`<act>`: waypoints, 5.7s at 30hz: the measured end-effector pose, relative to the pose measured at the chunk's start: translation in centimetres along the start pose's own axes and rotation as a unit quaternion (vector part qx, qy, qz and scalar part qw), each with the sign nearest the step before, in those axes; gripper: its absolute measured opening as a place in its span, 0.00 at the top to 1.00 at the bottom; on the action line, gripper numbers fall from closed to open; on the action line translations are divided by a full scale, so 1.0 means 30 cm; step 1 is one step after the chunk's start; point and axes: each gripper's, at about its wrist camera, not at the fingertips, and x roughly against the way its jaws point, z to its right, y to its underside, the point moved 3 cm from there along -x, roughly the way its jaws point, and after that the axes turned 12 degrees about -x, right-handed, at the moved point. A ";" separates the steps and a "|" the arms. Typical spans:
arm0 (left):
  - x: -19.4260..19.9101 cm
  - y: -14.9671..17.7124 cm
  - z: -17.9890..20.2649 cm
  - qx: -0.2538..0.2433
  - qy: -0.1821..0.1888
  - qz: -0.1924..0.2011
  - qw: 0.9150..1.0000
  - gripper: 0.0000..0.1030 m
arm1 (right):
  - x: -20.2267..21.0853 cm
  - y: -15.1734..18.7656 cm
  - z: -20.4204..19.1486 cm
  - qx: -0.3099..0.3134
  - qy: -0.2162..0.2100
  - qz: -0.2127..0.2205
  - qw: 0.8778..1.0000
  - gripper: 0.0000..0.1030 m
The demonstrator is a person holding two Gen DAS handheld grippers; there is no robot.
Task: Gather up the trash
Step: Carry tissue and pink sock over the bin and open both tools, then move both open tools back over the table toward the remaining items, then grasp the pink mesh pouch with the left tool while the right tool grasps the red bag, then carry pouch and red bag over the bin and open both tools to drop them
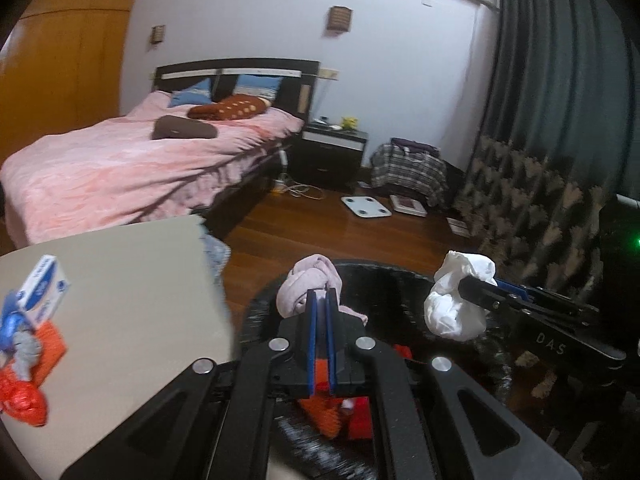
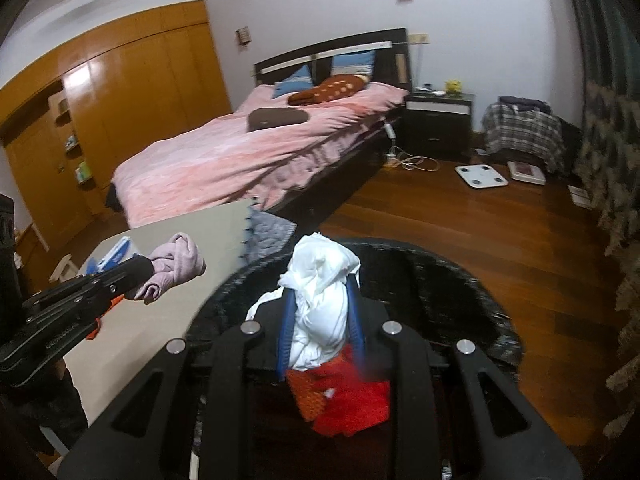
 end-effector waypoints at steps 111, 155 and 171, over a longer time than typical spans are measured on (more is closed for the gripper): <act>0.544 0.761 -1.117 0.183 -0.308 -0.108 0.927 0.17 | -0.390 0.543 -1.077 0.164 -0.179 -0.182 0.953 0.49; 0.514 0.404 -0.762 0.114 -0.224 -0.051 0.967 0.79 | -0.175 0.238 -0.867 0.115 -0.184 -0.083 0.973 0.49; 0.363 0.221 -0.481 0.060 -0.146 -0.027 0.987 0.79 | -0.057 0.101 -0.559 0.060 -0.119 -0.030 0.991 0.49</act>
